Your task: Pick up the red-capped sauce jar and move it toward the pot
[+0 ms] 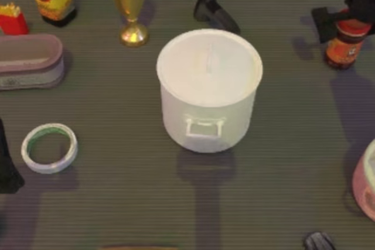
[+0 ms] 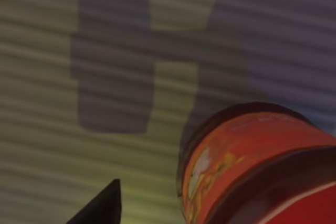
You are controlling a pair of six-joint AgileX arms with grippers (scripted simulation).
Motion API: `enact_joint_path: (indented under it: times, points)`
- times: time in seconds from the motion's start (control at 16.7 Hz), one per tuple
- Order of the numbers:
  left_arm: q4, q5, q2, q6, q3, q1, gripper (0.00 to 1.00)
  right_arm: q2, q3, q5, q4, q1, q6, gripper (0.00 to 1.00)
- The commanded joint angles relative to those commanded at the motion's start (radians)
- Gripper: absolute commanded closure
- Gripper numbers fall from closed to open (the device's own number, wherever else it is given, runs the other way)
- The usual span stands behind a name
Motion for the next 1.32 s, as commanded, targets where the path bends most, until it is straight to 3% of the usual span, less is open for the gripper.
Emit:
enact_joint_path:
  times: [0.12,0.9,1.32]
  points:
    - [0.0,0.0,0.0,0.0,0.0,0.0,0.0,0.0,0.0,0.0,0.0,0.0,0.0,0.0]
    - [0.0,0.0,0.0,0.0,0.0,0.0,0.0,0.0,0.0,0.0,0.0,0.0,0.0,0.98]
    - [0.0,0.0,0.0,0.0,0.0,0.0,0.0,0.0,0.0,0.0,0.0,0.0,0.0,1.0]
